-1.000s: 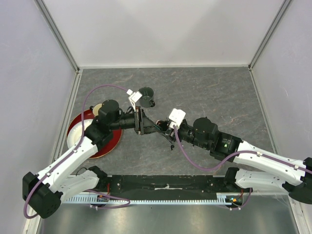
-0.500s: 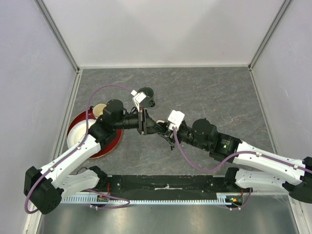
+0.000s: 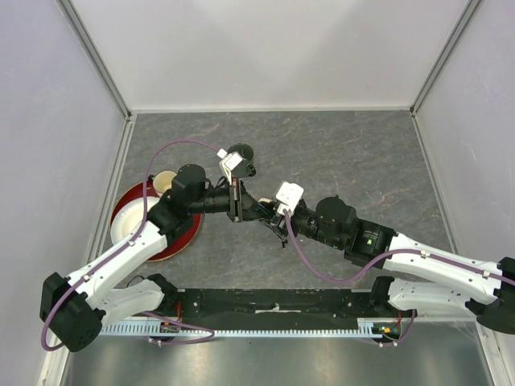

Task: Insert the wireless bluetooth earbuds into the charging case
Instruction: Pick up the charging case at the center of the board, then open the charging case.

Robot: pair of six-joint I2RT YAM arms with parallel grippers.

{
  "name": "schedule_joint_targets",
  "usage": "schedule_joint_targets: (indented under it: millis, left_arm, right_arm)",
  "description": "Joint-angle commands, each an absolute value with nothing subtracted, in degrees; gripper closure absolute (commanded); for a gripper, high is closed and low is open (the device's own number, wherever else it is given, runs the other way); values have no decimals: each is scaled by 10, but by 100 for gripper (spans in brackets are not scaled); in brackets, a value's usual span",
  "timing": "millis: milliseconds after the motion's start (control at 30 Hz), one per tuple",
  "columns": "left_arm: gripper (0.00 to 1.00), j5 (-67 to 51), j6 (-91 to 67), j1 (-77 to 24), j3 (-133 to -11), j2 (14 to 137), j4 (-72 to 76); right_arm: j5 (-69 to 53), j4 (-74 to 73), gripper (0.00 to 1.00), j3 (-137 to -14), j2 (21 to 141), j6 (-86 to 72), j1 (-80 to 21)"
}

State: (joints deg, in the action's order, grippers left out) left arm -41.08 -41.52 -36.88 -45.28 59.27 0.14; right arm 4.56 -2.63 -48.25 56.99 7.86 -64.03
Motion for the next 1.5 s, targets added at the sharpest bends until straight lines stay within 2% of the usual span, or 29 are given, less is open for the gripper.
schedule_joint_targets:
  millis: [0, 67, 100, 167, 200, 267, 400, 600, 700, 867, 1033, 1200, 1467]
  left_arm:
    - [98, -429, -382, -381, -461, 585, 28]
    - [98, -416, -369, -381, -454, 571, 29]
    - [98, -394, -356, -381, -450, 564, 30]
    - [98, -371, -342, -381, -438, 538, 32]
    - [98, -341, -324, -381, -434, 526, 31]
    - [98, -306, -309, -381, -418, 504, 33]
    - [98, -220, -266, -381, -369, 413, 82]
    - [98, -207, -205, -381, -289, 338, 194]
    - [98, -199, -194, -381, -252, 315, 266]
    - [98, -192, -155, -381, -236, 307, 303]
    - [98, -184, -134, -381, -234, 312, 324]
    - [98, -183, -136, -381, -232, 324, 340]
    - [98, -174, -140, -381, -223, 323, 352]
  right_arm:
    - [64, 33, 60, -489, 577, 45, -645]
    - [72, 34, 46, -493, 574, 19, -645]
    - [76, 34, 32, -495, 572, 10, -645]
    - [83, 34, 18, -500, 563, -37, -644]
    - [104, 28, 6, -504, 559, -60, -644]
    - [125, 8, 2, -524, 549, -108, -644]
    - [165, -22, 2, -554, 532, -186, -644]
    - [142, -21, 2, -585, 555, -355, -601]
    - [70, -22, 3, -598, 582, -475, -557]
    - [-80, -4, 8, -584, 611, -636, -507]
    - [-163, 101, 10, -550, 638, -753, -500]
    - [-213, 153, 11, -529, 668, -815, -500]
    - [-228, 198, 15, -514, 687, -852, -500]
